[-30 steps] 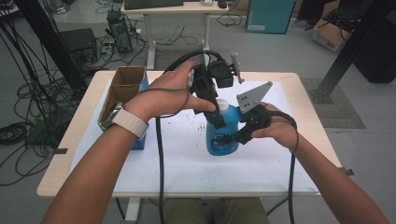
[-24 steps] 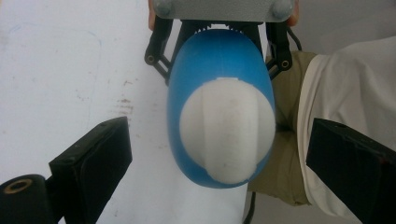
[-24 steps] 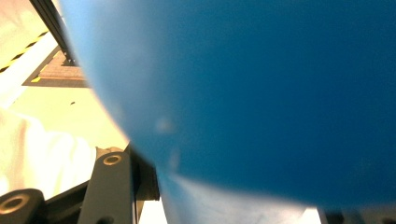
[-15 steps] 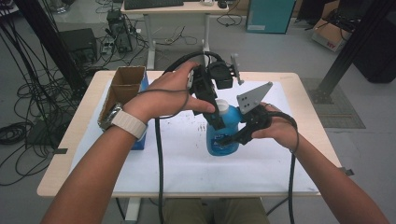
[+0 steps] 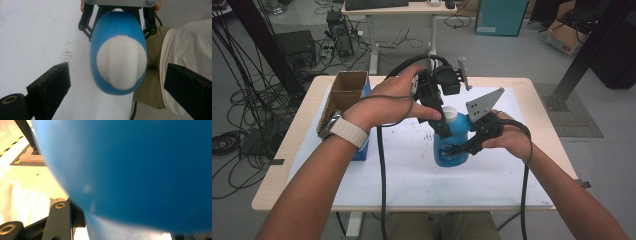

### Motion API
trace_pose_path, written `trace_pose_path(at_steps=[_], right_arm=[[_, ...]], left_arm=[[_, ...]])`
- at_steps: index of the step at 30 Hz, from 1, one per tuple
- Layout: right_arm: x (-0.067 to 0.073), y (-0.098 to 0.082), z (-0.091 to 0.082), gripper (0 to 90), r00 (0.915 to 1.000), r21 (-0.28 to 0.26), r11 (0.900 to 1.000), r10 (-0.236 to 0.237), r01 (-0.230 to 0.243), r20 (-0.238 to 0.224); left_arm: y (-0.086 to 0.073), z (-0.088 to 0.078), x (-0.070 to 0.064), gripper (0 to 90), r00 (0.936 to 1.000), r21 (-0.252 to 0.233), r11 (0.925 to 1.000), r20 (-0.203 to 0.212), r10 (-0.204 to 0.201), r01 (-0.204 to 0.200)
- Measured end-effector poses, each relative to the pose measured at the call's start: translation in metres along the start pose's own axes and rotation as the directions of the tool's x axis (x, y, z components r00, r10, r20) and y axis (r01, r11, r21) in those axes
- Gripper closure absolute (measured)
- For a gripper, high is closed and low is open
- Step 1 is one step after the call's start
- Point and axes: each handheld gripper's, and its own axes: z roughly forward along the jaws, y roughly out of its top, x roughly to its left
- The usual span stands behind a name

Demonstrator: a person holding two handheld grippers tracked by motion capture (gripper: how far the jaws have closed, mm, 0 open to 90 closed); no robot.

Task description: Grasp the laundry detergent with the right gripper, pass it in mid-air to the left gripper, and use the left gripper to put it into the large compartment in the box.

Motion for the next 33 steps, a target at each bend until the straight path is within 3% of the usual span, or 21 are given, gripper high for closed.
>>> trace_pose_path(at_steps=[33], right_arm=[[0.0008, -0.0011, -0.0009, 43.4, 1.0000, -0.007, 1.000, 0.008, -0.008, -0.001]], left_arm=[[0.0005, 0.0005, -0.0012, 7.3, 1.0000, 0.018, 0.9998, -0.003, 0.001, -0.001]])
